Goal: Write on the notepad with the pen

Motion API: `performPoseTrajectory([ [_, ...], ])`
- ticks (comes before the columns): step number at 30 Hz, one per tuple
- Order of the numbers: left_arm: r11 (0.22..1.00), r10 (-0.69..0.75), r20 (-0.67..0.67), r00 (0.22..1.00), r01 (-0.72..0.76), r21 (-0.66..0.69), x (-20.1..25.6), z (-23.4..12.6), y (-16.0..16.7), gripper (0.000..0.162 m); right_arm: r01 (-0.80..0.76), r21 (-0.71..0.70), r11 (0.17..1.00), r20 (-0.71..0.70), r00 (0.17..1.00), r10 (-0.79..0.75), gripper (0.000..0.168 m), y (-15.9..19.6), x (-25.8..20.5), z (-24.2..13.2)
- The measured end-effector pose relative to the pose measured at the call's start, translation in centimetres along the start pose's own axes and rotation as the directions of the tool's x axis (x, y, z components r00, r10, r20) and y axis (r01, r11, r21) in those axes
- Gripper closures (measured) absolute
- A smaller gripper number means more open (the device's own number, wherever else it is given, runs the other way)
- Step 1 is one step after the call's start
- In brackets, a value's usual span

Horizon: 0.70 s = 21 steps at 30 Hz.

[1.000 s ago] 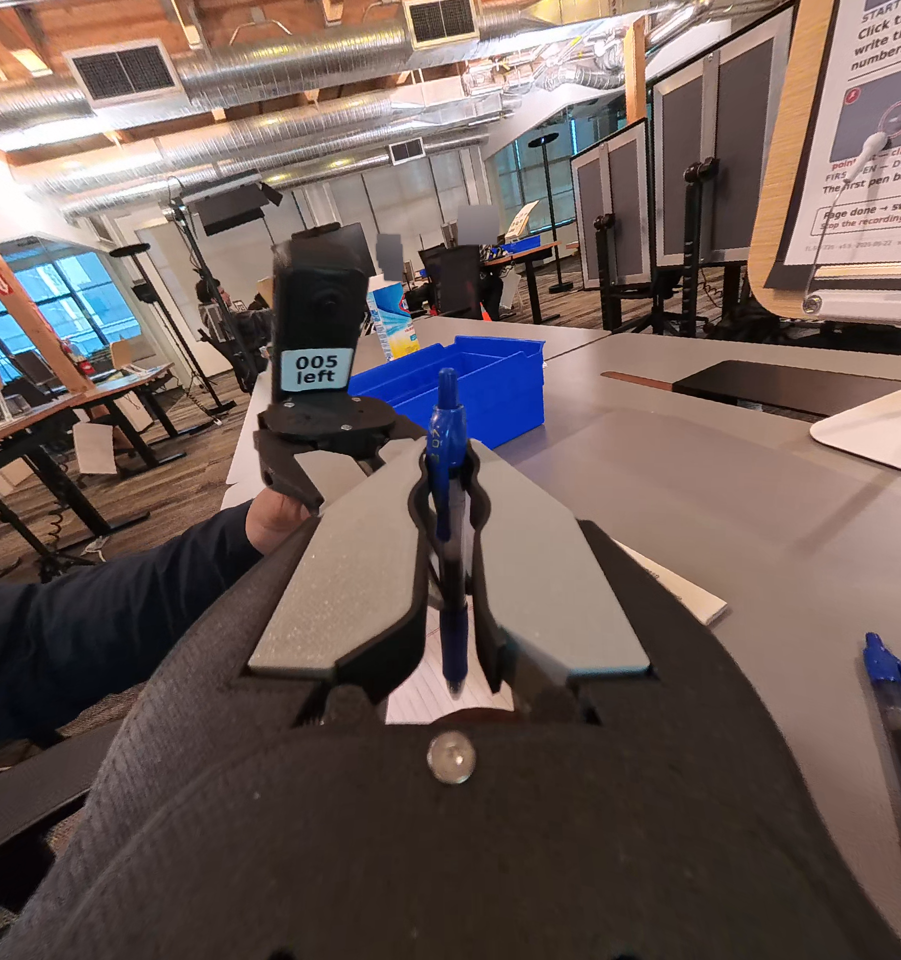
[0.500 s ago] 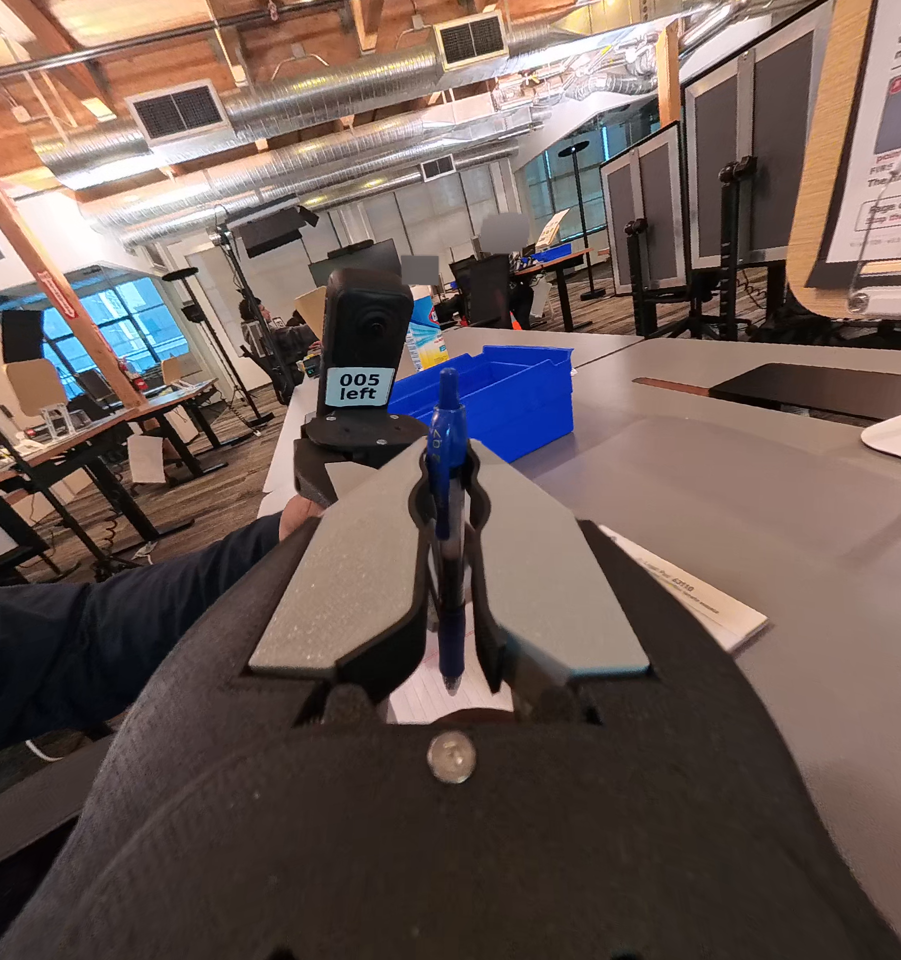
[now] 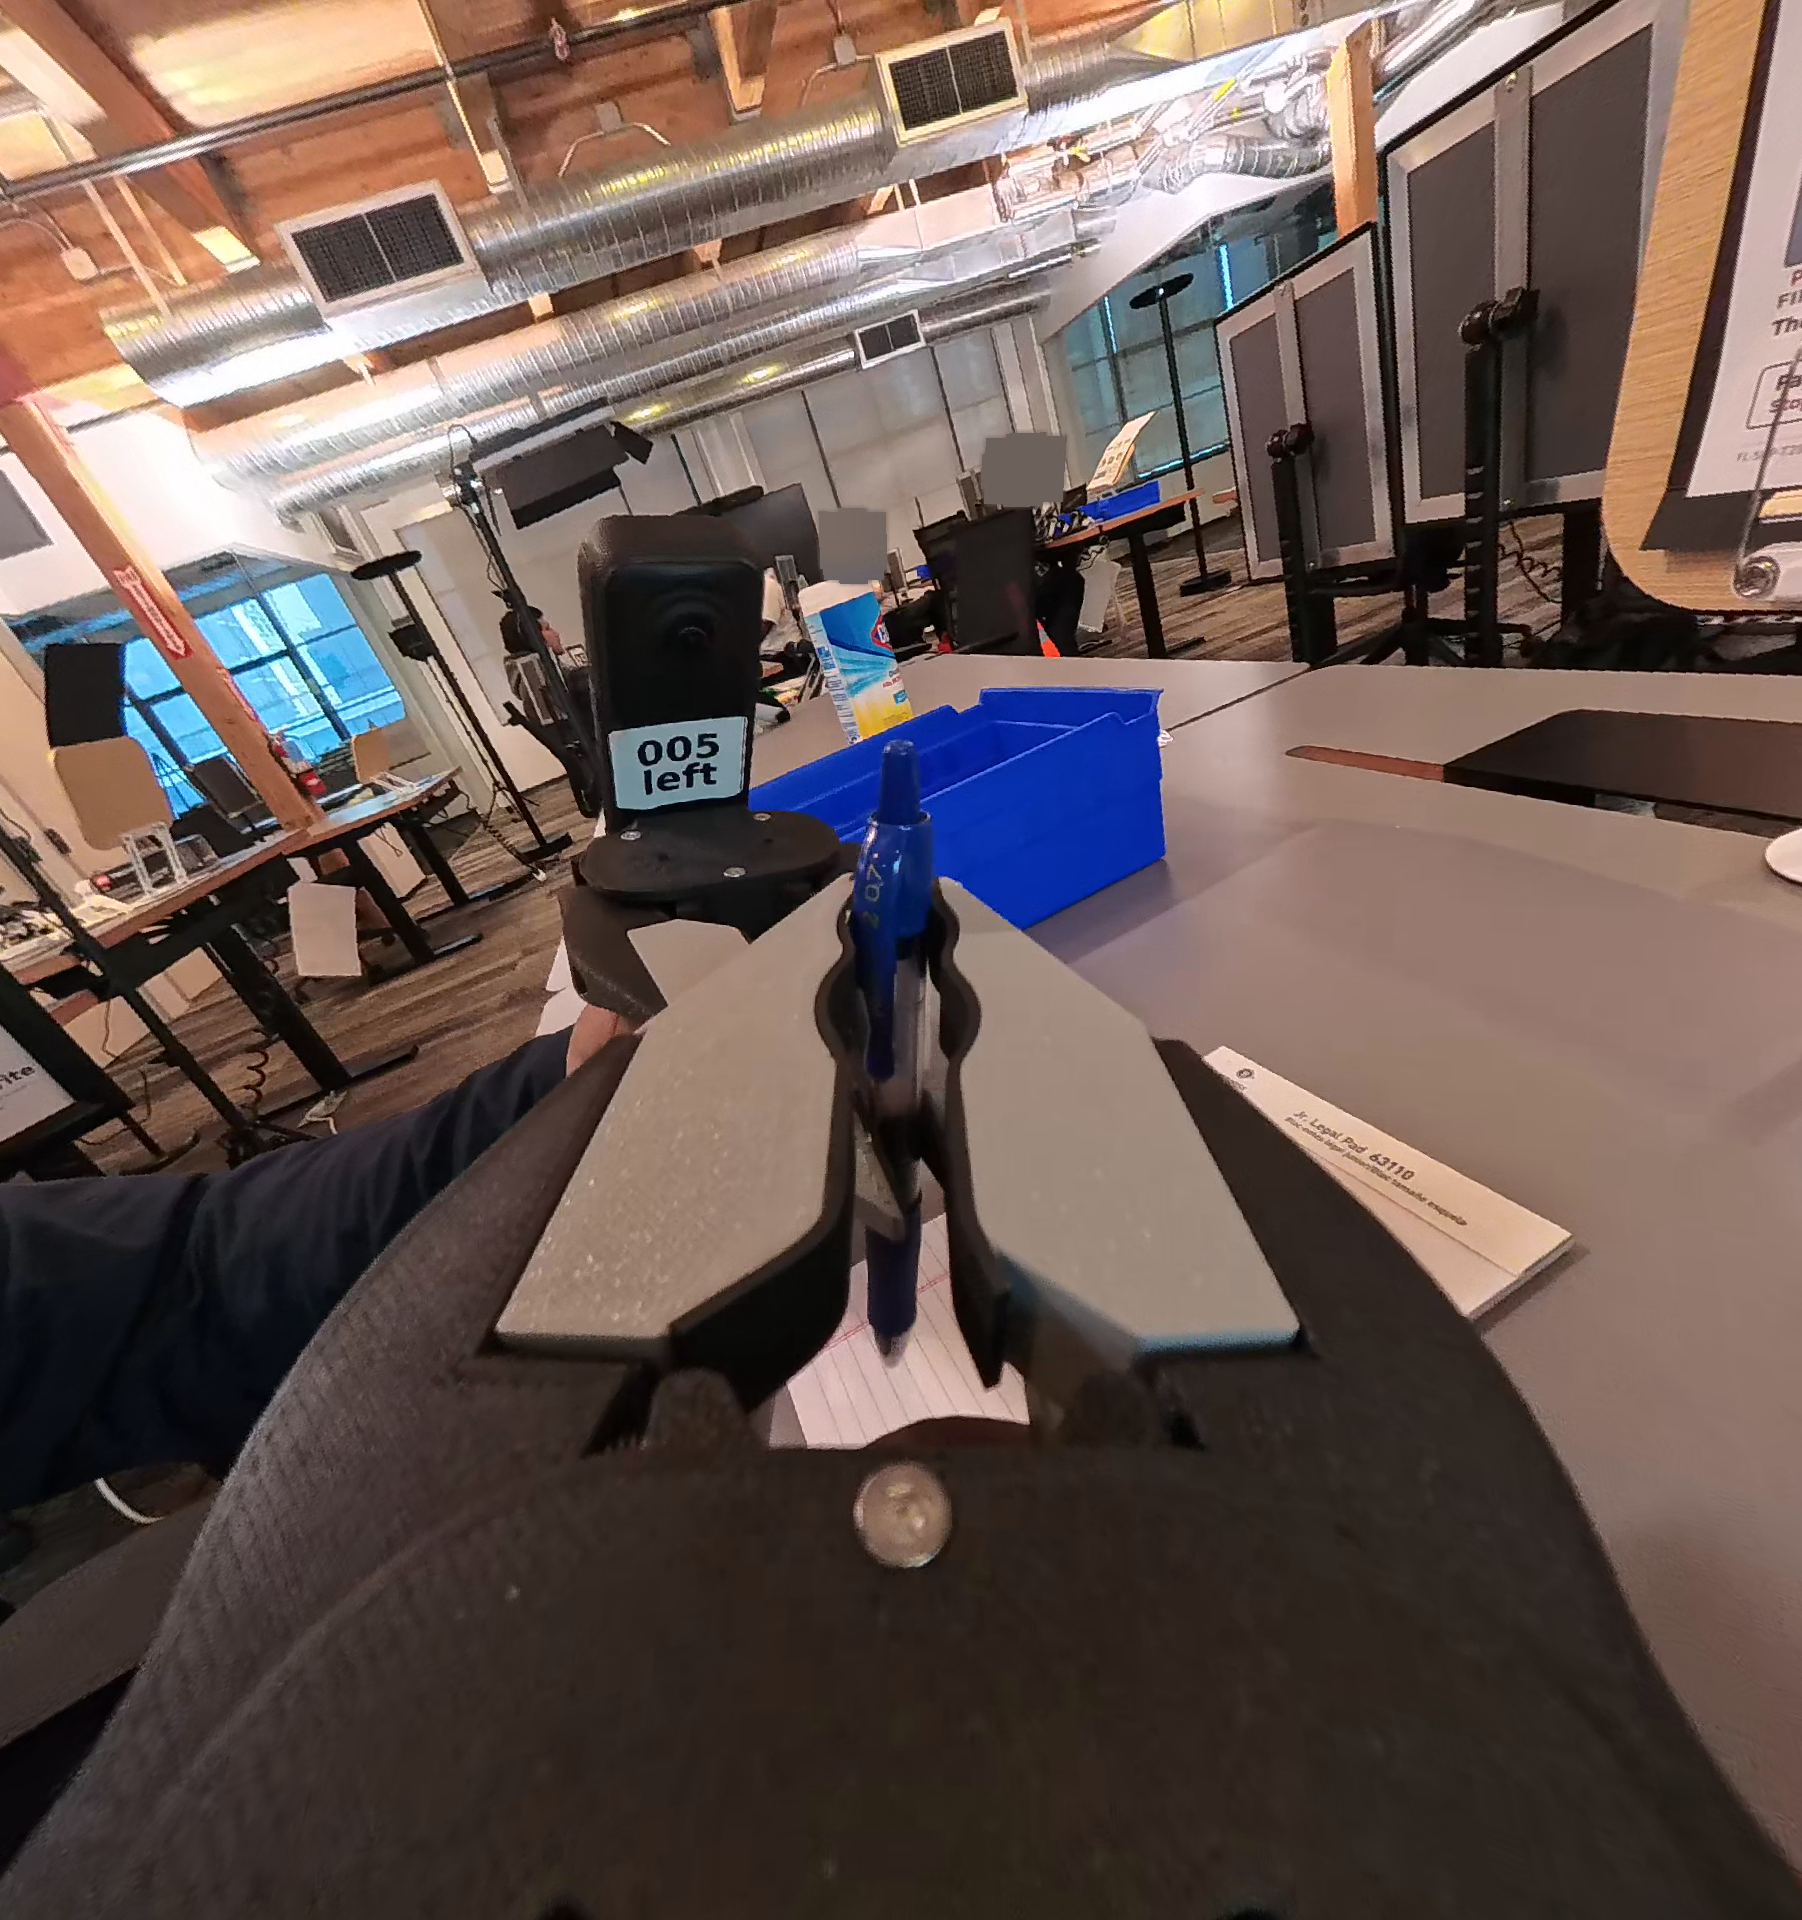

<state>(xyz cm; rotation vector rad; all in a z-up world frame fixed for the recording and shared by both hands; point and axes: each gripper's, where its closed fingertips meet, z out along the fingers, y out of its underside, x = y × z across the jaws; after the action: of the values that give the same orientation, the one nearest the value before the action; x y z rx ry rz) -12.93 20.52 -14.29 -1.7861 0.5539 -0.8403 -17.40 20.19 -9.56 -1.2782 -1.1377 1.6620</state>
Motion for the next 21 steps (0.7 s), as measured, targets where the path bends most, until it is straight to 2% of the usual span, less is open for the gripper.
performPoseTrajectory([
  [12, 1.000, -0.005, 0.035, 0.999, 0.005, 0.001, -0.9, -0.3, 0.0, 0.154, 0.008, 0.068, 0.998, -0.048, 0.999, -0.005, 0.158, -1.5, 0.9, -1.0],
  [21, 0.995, -0.079, 0.070, 0.994, 0.074, 0.072, -2.4, -1.4, -0.8, 0.154, 0.060, 0.060, 0.996, -0.085, 0.995, -0.055, 0.157, -1.7, 1.0, -1.2],
])
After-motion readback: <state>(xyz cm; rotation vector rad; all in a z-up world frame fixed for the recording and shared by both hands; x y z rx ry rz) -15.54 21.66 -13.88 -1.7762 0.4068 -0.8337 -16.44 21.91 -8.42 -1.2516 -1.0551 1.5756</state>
